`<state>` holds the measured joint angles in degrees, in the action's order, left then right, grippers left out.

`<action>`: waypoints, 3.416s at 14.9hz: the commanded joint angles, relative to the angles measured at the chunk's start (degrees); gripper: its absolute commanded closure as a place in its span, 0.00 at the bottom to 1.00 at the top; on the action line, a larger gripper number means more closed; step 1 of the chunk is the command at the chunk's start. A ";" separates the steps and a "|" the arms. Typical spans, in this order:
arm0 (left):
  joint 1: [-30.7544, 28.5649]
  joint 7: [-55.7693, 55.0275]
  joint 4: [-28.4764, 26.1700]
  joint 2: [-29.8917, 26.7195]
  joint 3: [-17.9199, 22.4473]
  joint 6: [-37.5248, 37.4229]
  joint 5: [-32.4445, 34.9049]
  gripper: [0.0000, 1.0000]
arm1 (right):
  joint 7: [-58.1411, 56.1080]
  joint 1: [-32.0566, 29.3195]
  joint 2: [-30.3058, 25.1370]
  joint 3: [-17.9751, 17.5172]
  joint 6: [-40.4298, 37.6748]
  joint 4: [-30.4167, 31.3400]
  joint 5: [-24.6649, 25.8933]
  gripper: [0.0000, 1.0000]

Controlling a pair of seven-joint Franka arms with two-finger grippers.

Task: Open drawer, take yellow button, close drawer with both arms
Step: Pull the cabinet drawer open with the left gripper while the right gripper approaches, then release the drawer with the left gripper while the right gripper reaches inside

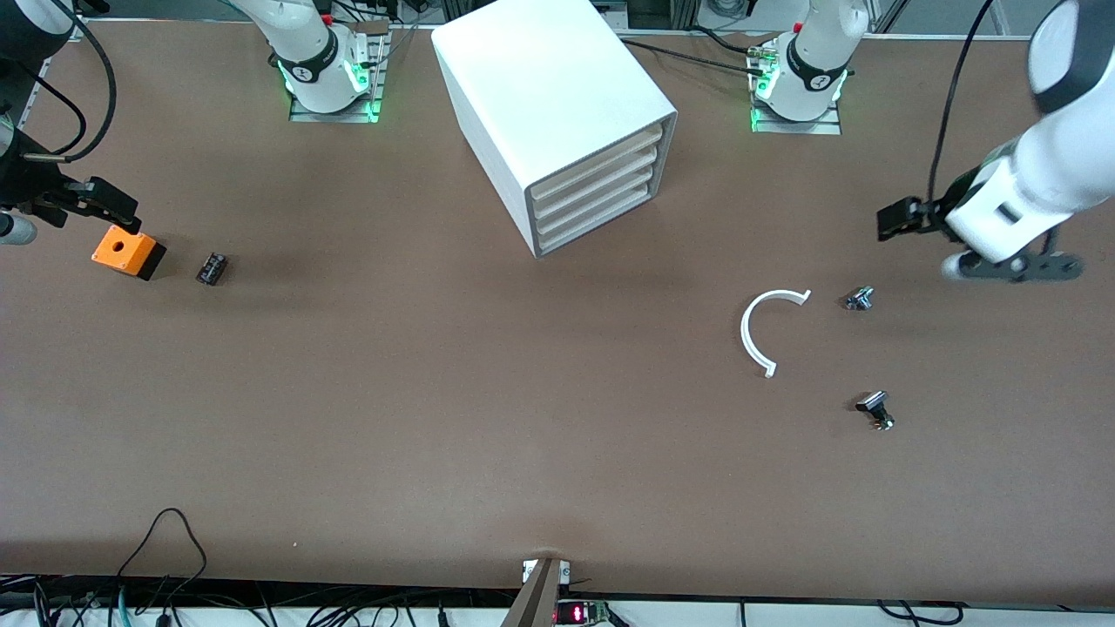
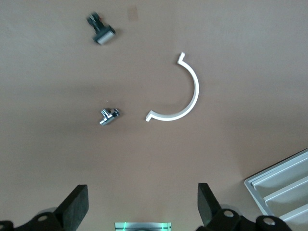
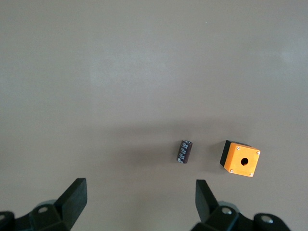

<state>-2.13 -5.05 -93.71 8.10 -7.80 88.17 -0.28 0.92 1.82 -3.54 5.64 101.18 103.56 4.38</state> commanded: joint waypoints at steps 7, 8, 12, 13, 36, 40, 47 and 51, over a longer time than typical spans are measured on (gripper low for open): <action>0.55 6.54 -6.73 10.00 0.15 -0.64 -24.20 0.00 | -1.27 -0.41 0.37 -0.01 -0.99 -1.08 -0.86 0.00; 1.68 6.80 -9.44 10.09 0.15 0.68 -27.20 0.00 | -1.27 -0.41 0.37 -0.01 -0.99 -1.16 -0.95 0.00; 8.88 11.19 -17.28 10.09 0.06 5.69 -38.89 0.00 | -1.09 -0.32 0.46 -0.10 -0.90 -1.16 -1.04 0.00; 10.29 12.42 -18.95 10.01 -0.03 6.74 -41.70 0.00 | -1.09 -0.32 0.55 -0.10 -0.90 -1.16 -1.13 0.00; 10.22 22.71 -31.98 4.38 -10.77 16.51 -49.74 1.00 | -3.19 16.45 18.10 -2.29 4.99 -17.83 -16.16 0.00; 8.11 22.89 -27.24 4.38 -2.85 18.36 -48.59 1.00 | -12.85 22.95 22.43 -3.70 5.25 -22.34 -15.72 0.00; 7.58 22.63 -20.90 6.14 1.99 19.76 -48.41 1.00 | -31.21 30.43 29.53 -3.79 10.61 -29.62 -13.79 0.00; 7.58 22.89 -19.84 5.97 2.00 20.03 -45.33 0.03 | -36.78 37.01 35.16 -4.31 5.62 -40.08 -5.09 0.00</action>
<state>5.47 19.31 -115.66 13.66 -6.28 107.87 -47.14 -33.70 35.98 27.21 1.28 111.05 71.70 -3.10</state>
